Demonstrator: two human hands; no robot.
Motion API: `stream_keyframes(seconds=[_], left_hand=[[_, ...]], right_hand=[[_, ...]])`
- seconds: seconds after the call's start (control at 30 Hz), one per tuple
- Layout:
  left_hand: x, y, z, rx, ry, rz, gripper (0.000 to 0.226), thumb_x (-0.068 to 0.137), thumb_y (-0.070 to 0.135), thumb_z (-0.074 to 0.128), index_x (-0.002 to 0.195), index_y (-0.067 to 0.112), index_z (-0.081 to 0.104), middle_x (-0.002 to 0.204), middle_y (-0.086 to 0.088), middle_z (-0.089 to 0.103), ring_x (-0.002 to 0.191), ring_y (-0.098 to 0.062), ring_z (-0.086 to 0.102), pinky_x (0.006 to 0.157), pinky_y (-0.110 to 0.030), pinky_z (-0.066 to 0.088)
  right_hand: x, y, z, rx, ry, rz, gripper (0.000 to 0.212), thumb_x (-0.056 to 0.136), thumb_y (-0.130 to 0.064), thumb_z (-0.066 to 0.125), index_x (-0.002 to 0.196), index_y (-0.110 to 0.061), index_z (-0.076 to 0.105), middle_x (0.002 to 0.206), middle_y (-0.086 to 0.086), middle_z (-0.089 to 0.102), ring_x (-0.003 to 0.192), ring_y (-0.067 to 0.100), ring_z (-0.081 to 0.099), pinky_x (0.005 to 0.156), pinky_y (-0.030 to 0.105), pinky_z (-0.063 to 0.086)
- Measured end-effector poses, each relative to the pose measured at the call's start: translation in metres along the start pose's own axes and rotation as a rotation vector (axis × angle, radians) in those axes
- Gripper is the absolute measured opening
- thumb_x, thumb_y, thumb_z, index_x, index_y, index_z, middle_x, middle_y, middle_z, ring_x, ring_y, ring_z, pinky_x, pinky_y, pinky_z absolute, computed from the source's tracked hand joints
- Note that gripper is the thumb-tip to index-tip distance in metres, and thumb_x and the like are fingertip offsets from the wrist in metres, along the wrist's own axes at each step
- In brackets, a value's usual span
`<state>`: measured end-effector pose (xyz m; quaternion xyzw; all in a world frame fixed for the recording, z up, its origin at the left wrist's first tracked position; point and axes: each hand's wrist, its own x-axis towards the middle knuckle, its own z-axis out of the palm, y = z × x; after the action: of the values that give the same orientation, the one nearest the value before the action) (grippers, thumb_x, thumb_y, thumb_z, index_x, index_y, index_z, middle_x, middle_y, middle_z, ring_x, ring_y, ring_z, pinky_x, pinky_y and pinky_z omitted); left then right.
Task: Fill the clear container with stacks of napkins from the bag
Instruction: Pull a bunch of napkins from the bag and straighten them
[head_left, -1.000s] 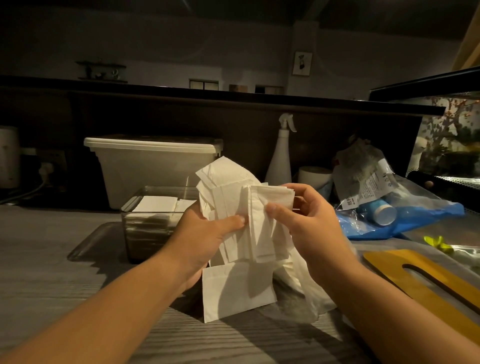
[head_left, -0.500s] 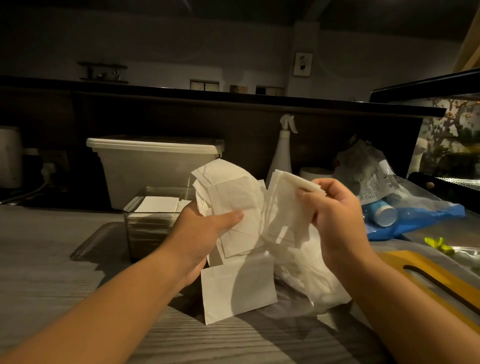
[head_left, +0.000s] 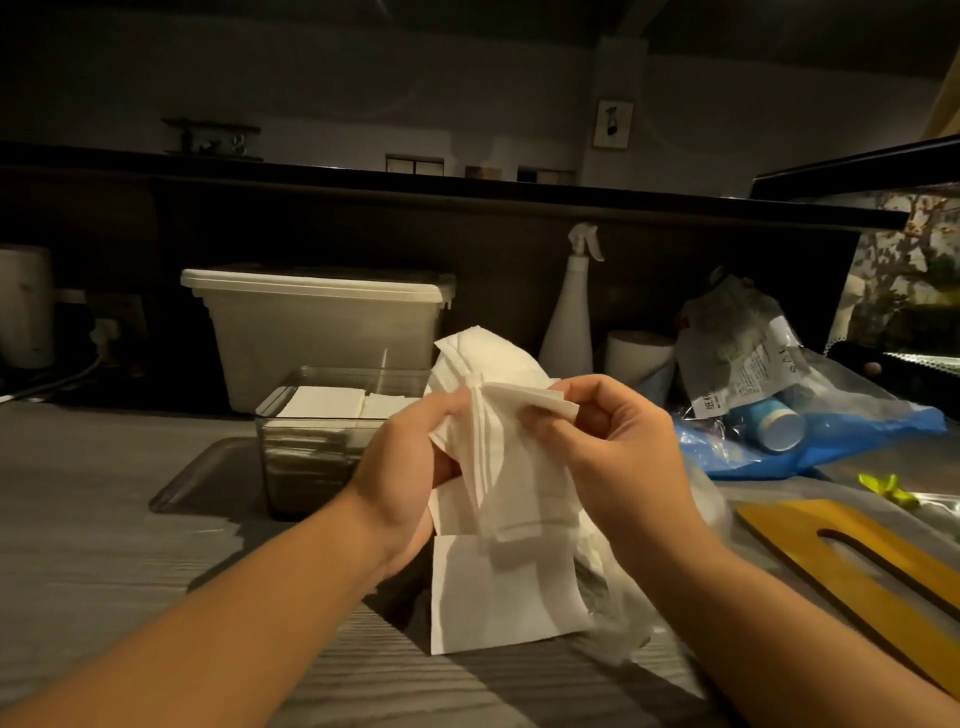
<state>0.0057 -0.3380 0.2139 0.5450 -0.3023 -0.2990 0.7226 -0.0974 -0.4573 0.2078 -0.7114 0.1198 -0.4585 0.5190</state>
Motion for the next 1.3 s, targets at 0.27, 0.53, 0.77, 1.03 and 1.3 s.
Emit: stream_keyframes(seconds=[0.27,0.53,0.77,1.03,1.3], left_hand=[[0.005,-0.01,0.003,0.244,0.083,0.066,0.031,0.086,0.018,0.074,0.115,0.024,0.067,0.1,0.0,0.076,0.097,-0.02,0.072,0.084,-0.04,0.06],[0.013,-0.004,-0.009,0.234,0.257,0.12,0.038,0.078,0.017,0.081,0.113,0.022,0.065,0.105,-0.003,0.072,0.102,-0.023,0.066,0.091,-0.048,0.055],[0.014,-0.004,-0.01,0.202,0.243,0.131,0.029,0.085,0.011,0.074,0.106,0.028,0.066,0.104,-0.002,0.072,0.102,-0.022,0.065,0.092,-0.046,0.054],[0.014,-0.004,-0.011,0.196,0.238,0.115,0.038,0.082,0.016,0.077,0.117,0.021,0.062,0.109,-0.004,0.07,0.105,-0.023,0.064,0.093,-0.047,0.054],[0.012,0.0,-0.011,0.187,0.205,0.141,0.023,0.088,0.012,0.071,0.104,0.028,0.066,0.101,0.0,0.071,0.1,-0.019,0.065,0.086,-0.039,0.054]], right_hand=[[0.001,0.002,0.0,-0.099,0.042,0.01,0.014,0.087,-0.028,0.074,0.097,-0.025,0.065,0.091,-0.006,0.07,0.085,0.013,0.067,0.068,0.027,0.06],[0.008,0.001,-0.02,-0.74,-0.572,-0.002,0.015,0.081,-0.026,0.073,0.088,-0.031,0.06,0.091,-0.01,0.064,0.088,0.008,0.061,0.081,0.032,0.057],[0.003,-0.001,-0.018,-0.811,-0.878,0.158,0.036,0.078,-0.043,0.081,0.107,-0.043,0.06,0.103,-0.021,0.063,0.092,0.001,0.059,0.07,0.014,0.046],[0.0,-0.003,-0.015,-0.845,-0.944,0.122,0.012,0.084,-0.026,0.076,0.089,-0.035,0.07,0.087,-0.018,0.062,0.082,0.002,0.057,0.068,0.014,0.041],[-0.004,-0.006,-0.01,-0.869,-0.986,0.137,0.03,0.087,-0.022,0.069,0.111,-0.038,0.063,0.101,-0.015,0.061,0.091,0.006,0.057,0.074,0.017,0.047]])
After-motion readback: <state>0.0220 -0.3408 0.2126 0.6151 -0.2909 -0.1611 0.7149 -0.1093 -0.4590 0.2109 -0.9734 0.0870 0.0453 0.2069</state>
